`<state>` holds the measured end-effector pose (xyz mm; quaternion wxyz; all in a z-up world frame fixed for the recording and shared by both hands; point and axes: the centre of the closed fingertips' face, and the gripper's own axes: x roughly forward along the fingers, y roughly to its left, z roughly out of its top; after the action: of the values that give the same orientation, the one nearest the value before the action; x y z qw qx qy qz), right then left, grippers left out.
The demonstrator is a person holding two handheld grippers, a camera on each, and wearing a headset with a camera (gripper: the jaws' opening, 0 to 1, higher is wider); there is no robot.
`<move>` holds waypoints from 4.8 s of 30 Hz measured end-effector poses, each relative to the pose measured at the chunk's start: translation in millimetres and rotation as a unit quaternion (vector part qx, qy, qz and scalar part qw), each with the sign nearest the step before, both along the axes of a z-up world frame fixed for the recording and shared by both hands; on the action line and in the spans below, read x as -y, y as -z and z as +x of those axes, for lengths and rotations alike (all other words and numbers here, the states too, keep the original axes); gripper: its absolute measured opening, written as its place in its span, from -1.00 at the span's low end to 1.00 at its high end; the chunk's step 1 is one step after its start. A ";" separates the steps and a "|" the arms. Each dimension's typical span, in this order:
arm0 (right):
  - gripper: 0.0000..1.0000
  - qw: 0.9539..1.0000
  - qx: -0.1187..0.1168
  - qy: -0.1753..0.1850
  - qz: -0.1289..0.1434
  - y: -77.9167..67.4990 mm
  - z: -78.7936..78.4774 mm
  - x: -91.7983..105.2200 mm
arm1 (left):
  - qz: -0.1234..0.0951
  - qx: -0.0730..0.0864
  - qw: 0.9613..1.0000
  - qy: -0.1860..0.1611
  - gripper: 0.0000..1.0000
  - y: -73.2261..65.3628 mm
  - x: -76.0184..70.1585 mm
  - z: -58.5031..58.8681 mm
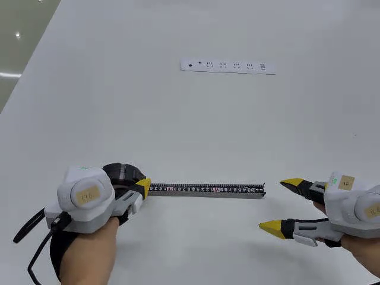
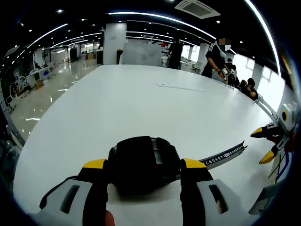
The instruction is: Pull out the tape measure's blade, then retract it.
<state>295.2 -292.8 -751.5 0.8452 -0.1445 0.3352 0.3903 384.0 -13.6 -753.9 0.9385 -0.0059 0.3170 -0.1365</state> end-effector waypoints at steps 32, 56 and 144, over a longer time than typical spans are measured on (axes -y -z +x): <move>-0.22 0.996 -0.021 -0.073 -0.036 25.5 26.7 -1.2 | -0.009 -0.001 1.000 -0.006 0.16 2.8 -0.6 2.5; -0.67 0.990 -0.029 -0.131 -0.053 38.2 34.5 -3.0 | -0.009 -0.003 1.000 -0.004 0.15 2.3 -0.8 2.0; -0.81 0.984 -0.020 -0.176 0.012 39.1 50.2 -114.1 | -0.010 -0.014 1.000 -0.002 0.11 2.9 -0.8 1.4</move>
<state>345.4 -178.7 -790.6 0.7580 -0.1834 0.3169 0.5398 385.4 -12.8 -756.8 0.9341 -0.0177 0.3289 -0.1380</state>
